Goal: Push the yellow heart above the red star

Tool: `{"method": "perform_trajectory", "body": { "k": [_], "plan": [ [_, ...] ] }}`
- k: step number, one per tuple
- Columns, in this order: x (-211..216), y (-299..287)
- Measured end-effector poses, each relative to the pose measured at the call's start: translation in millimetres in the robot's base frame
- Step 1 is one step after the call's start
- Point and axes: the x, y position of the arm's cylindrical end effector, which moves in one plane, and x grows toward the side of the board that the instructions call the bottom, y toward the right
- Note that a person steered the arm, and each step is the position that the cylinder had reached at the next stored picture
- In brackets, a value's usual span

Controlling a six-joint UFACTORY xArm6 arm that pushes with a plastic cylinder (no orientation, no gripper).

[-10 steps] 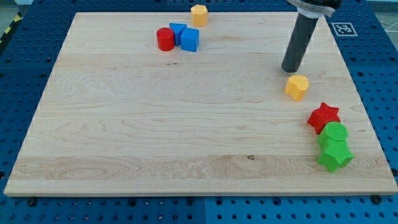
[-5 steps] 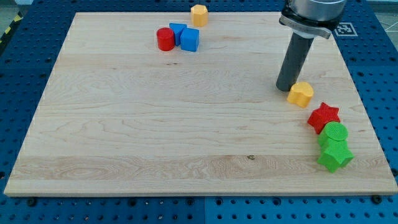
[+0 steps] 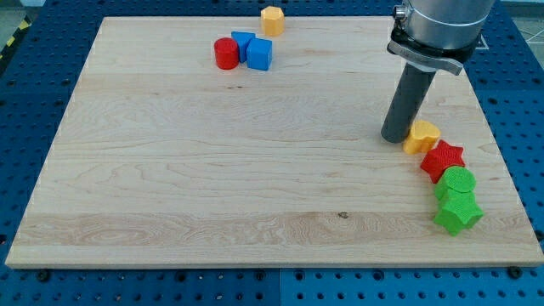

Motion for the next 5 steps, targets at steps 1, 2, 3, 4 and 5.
{"method": "perform_trajectory", "body": {
  "k": [1,2,3,4,5],
  "plan": [
    [0,7],
    [0,7],
    [0,7],
    [-10,7],
    [-13,8]
  ]
}}
